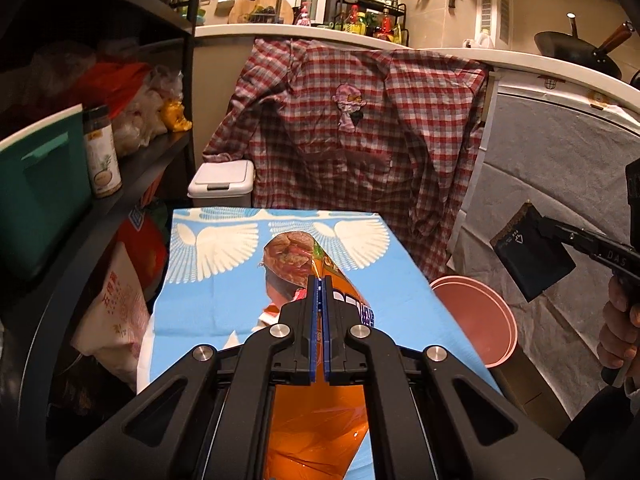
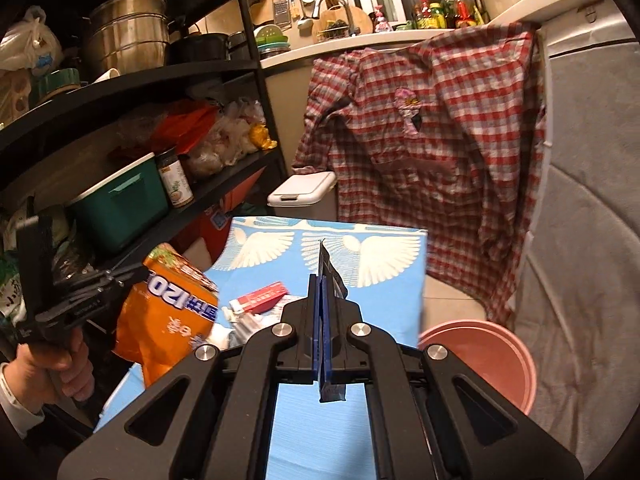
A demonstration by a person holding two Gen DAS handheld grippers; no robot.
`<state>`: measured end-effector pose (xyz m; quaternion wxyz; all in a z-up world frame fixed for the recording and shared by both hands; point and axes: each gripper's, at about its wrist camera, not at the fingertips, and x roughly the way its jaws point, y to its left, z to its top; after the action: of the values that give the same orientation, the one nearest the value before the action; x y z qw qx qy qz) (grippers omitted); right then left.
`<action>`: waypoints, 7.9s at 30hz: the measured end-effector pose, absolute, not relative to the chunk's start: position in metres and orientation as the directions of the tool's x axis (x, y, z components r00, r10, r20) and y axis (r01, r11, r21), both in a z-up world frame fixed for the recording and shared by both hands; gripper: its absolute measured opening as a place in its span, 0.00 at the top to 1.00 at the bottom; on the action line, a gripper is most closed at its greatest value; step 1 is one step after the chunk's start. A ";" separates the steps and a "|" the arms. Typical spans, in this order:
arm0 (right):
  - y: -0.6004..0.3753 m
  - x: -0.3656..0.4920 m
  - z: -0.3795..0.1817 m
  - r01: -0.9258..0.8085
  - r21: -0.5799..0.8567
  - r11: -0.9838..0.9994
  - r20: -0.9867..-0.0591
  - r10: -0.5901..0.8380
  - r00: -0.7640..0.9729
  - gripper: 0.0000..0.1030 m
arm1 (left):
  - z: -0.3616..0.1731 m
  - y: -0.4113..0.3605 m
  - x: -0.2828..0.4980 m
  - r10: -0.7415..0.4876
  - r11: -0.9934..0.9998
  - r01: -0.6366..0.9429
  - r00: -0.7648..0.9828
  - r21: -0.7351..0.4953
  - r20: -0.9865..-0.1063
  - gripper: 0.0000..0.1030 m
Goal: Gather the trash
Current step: 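Carry the orange bag and black box to the pink bin and release both, then move both tools back over the remaining trash on the table, then grasp the white tissue with the left gripper while the right gripper grasps the clear straw wrapper, then carry tissue and wrapper over the pink bin and open both grippers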
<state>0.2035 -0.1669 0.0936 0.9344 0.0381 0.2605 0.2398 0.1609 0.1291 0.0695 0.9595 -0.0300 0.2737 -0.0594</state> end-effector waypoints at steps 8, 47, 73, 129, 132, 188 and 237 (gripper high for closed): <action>-0.206 0.210 0.062 -0.329 0.243 0.913 -0.488 0.408 0.772 0.98 | 0.071 0.103 0.166 -0.147 0.989 0.125 0.841 -0.078 -0.521 0.98; -0.287 0.236 0.023 -0.170 0.272 0.947 -0.554 0.298 0.777 0.98 | 0.048 -0.068 0.253 -0.288 0.954 0.281 0.760 -0.105 -0.583 0.98; -0.304 0.270 -0.003 -0.096 0.270 0.958 -0.611 0.247 0.752 0.93 | 0.001 -0.127 0.309 -0.314 0.944 0.300 0.698 -0.136 -0.644 0.93; -0.092 0.219 0.024 -0.501 0.165 0.850 -0.508 0.509 0.695 0.86 | 0.017 0.207 0.192 -0.002 0.999 -0.028 0.783 -0.038 -0.622 0.78; -0.078 0.226 0.014 -0.522 0.170 0.836 -0.524 0.525 0.670 0.86 | 0.006 0.214 0.194 -0.014 0.998 -0.027 0.767 -0.054 -0.641 0.78; -0.035 0.247 -0.015 -0.659 0.163 0.734 -0.597 0.605 0.526 0.94 | -0.027 0.209 0.213 -0.026 0.999 0.000 0.692 -0.036 -0.722 0.97; -0.242 0.225 0.057 -0.280 0.243 0.929 -0.469 0.365 0.804 0.94 | 0.060 0.048 0.211 -0.157 0.988 0.130 0.825 -0.088 -0.543 0.97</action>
<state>0.2245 -0.2417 0.0571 0.9464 0.0809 0.2622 0.1704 0.2106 0.0481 0.0602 0.9549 -0.0237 0.2864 -0.0750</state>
